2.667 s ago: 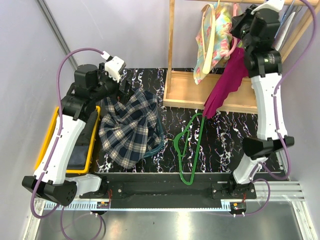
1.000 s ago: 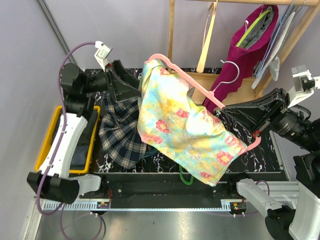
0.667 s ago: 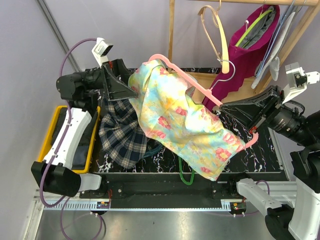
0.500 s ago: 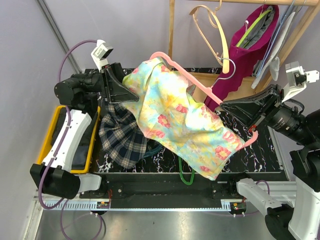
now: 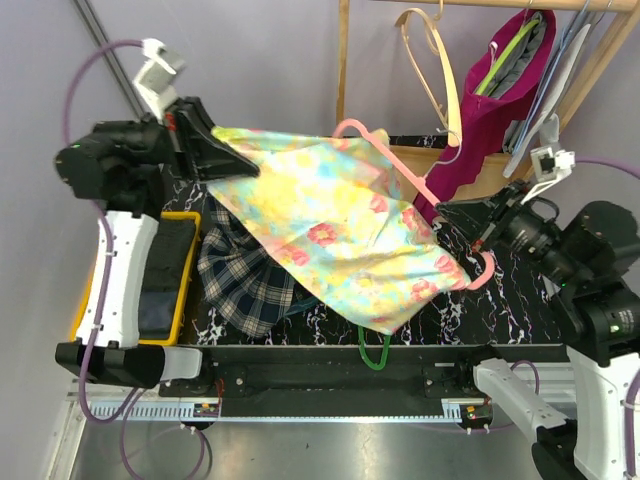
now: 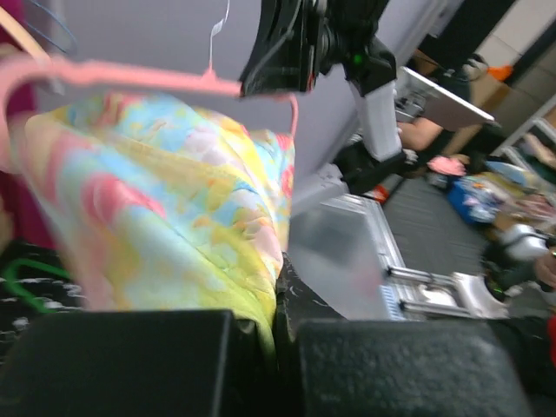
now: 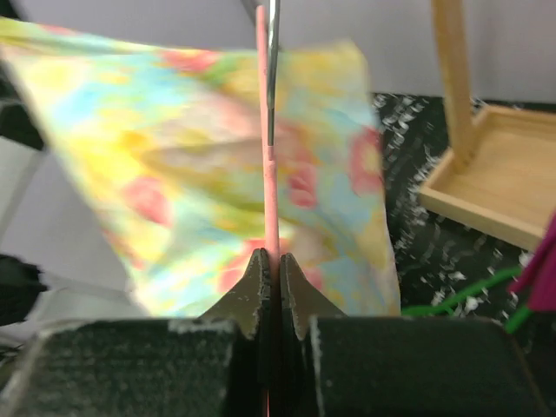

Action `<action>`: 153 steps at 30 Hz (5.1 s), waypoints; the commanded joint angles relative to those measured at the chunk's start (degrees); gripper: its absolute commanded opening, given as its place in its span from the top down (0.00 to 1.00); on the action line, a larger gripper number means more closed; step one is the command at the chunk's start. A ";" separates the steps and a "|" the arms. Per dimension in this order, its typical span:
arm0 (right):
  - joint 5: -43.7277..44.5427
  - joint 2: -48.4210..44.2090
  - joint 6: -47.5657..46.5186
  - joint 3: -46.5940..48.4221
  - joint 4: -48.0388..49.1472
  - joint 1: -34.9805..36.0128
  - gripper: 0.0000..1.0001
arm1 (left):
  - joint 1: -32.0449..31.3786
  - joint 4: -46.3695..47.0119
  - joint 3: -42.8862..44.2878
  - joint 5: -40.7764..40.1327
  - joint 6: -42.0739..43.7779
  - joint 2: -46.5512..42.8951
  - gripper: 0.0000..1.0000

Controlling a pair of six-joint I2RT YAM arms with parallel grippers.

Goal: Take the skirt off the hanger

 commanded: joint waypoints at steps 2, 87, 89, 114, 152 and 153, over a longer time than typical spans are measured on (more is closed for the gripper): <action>15.38 -4.63 -3.71 -10.46 -0.17 -0.03 1.00 | 11.31 -4.50 17.79 3.43 1.73 1.35 1.00; 56.78 38.31 -4.15 42.41 -10.54 3.67 0.06 | -21.43 -106.11 -1.11 -74.35 117.75 -10.59 0.01; 57.31 40.88 -4.15 44.62 -9.49 3.31 0.06 | -21.26 -105.76 2.86 -76.37 116.17 -12.70 0.01; 58.64 56.09 -3.28 53.25 -0.87 -6.79 0.12 | -20.38 -96.80 -3.64 -74.36 110.27 -21.41 0.01; 44.75 50.85 -8.36 47.20 28.81 -8.90 1.00 | -20.38 -96.09 -5.74 -70.76 106.49 -23.69 0.01; 44.66 50.56 -8.63 47.18 28.14 -8.99 1.00 | -20.46 -96.18 -5.92 -70.58 106.40 -23.96 0.01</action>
